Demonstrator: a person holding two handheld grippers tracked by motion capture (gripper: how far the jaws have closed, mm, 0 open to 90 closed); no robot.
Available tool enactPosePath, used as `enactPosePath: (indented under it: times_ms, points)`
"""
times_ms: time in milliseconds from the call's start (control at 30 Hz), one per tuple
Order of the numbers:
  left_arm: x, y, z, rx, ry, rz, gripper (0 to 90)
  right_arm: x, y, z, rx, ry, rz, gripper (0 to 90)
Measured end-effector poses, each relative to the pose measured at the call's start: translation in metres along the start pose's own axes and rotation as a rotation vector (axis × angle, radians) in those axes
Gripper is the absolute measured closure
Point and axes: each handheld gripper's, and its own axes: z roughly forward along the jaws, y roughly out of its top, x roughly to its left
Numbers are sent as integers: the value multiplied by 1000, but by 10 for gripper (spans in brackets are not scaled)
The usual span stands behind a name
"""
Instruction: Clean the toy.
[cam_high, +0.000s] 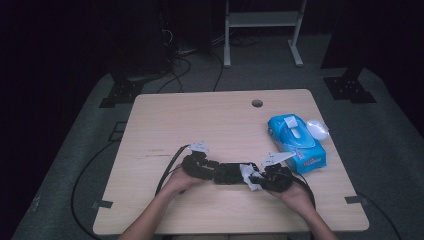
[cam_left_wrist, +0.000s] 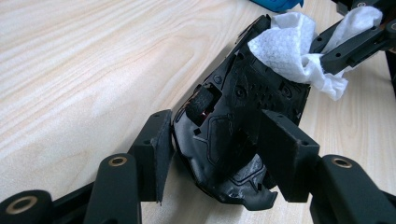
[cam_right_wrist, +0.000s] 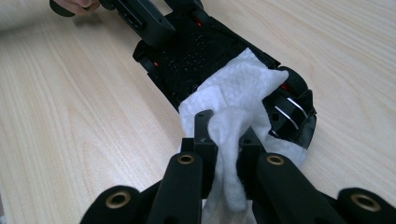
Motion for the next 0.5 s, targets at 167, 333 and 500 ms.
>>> enactPosePath:
  times_ms: [167,333,500]
  points:
    - [6,0,2,24,-23,-79,416,0,-2,-1,-11,3,5,835]
    - [12,-1,3,55,-70,-163,358,-1,-2,-1,-10,5,2,835]
    - [15,-3,4,68,-130,-203,434,-1,-3,-1,-11,3,-4,835]
